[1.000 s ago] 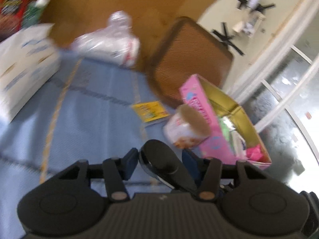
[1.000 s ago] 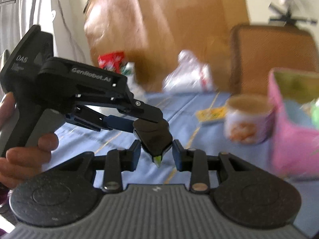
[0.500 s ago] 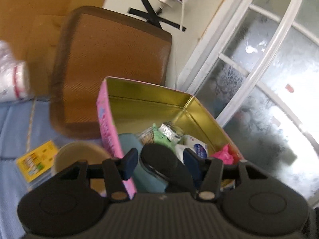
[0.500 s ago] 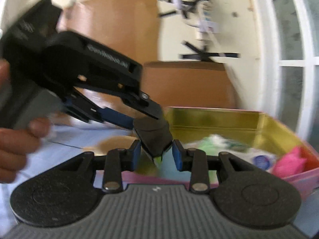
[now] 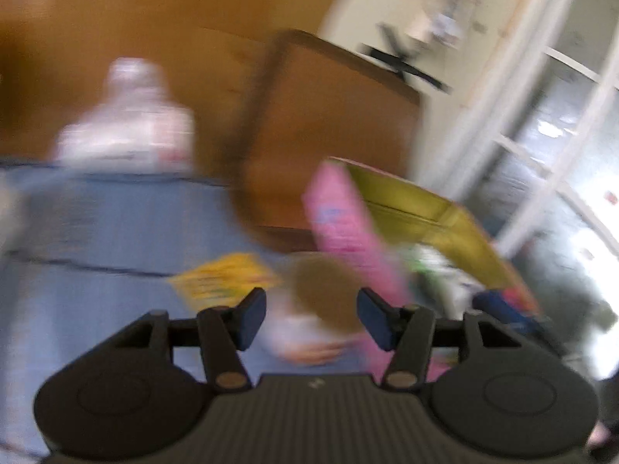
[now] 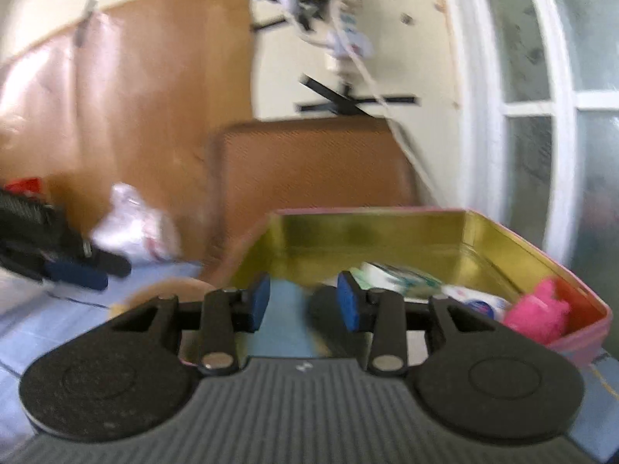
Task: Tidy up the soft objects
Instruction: 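Grasp the yellow card pack with the right gripper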
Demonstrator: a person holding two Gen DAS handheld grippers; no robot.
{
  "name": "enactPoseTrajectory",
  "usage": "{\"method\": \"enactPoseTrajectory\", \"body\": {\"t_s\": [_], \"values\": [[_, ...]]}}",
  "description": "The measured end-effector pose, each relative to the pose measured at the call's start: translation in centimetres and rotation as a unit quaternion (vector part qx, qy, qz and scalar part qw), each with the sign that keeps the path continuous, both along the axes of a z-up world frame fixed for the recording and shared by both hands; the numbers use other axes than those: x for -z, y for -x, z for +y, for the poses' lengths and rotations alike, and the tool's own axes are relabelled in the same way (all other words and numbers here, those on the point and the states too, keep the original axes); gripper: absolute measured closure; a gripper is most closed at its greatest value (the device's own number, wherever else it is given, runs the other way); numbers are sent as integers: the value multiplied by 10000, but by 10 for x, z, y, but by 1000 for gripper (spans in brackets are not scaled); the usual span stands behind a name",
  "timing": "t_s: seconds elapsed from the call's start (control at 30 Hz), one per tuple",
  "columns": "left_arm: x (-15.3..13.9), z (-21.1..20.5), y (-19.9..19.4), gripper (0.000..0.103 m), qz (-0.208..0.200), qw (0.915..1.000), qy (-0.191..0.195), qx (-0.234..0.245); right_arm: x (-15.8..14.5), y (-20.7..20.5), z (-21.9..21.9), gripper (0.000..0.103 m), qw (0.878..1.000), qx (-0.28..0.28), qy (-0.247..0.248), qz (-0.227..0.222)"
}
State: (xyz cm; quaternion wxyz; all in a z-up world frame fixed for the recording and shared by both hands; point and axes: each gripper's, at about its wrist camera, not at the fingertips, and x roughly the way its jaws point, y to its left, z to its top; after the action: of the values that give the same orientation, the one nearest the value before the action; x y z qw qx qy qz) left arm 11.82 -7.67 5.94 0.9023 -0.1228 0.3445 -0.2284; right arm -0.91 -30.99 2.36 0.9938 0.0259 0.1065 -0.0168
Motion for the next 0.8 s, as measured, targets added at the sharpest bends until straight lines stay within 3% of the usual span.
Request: {"method": "enactPoseTrajectory", "body": {"t_s": [0.13, 0.17, 0.27, 0.33, 0.43, 0.57, 0.8], "values": [[25, 62, 6, 50, 18, 9952, -573, -798, -14, -15, 38, 59, 9943, -1045, -105, 158], [34, 76, 8, 50, 67, 9932, -676, -948, -17, -22, 46, 53, 9911, -1301, -113, 254], [55, 107, 10, 50, 328, 9919, -497, -1120, -30, -65, 73, 36, 9756, -1999, 118, 901], [59, 118, 17, 46, 136, 9925, -364, -1162, -36, -105, 93, 30, 9624, -2241, 364, 1494], [64, 124, 21, 46, -43, 9919, -310, -1227, -37, -173, 113, 30, 9428, -2142, 586, 2488], [64, 129, 27, 42, -226, 9911, -222, -1295, -22, -240, 116, 30, 9051, -1835, -83, 3834], [61, 143, 32, 40, -254, 9897, 221, -1394, 4, -261, 130, 30, 8799, -1459, 50, 4522]]}}
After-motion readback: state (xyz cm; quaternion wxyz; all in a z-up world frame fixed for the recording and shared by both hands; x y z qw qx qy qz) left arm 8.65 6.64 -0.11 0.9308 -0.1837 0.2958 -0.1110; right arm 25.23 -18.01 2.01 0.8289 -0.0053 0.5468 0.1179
